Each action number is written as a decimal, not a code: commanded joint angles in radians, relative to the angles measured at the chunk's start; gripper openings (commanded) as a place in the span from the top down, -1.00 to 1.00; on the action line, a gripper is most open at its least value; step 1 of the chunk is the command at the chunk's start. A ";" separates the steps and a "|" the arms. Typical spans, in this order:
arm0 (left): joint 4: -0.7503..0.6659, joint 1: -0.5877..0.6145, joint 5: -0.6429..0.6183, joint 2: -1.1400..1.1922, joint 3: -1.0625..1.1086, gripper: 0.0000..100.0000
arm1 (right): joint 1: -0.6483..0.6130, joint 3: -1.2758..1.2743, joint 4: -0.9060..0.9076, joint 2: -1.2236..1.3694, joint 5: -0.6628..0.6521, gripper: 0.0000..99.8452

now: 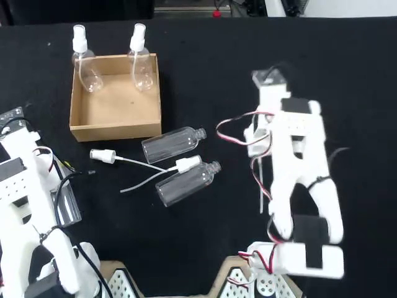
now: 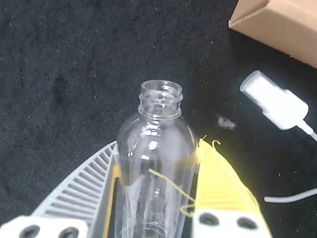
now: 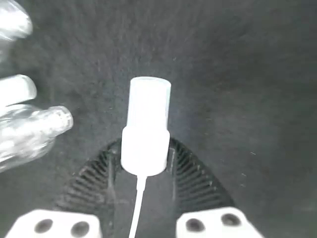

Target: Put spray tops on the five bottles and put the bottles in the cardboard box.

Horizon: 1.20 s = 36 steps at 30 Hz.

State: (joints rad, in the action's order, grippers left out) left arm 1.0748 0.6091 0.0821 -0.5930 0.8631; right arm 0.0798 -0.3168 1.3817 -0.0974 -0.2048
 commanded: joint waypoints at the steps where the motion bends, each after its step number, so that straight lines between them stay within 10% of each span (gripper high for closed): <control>1: 0.069 -0.044 0.002 -0.112 -0.079 0.77 | 0.003 0.142 0.092 -0.131 0.012 0.98; 16: 0.040 -0.599 0.003 -0.595 -0.058 0.77 | -0.029 0.432 0.121 -0.461 0.267 0.98; 36: -0.713 -1.081 -0.005 -0.865 0.470 0.78 | -0.213 0.582 -0.120 -0.513 0.279 0.98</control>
State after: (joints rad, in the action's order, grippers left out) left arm 0.5455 -0.4204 0.0821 -1.3709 1.2482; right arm -0.1151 0.2217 1.3203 -0.5930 0.0683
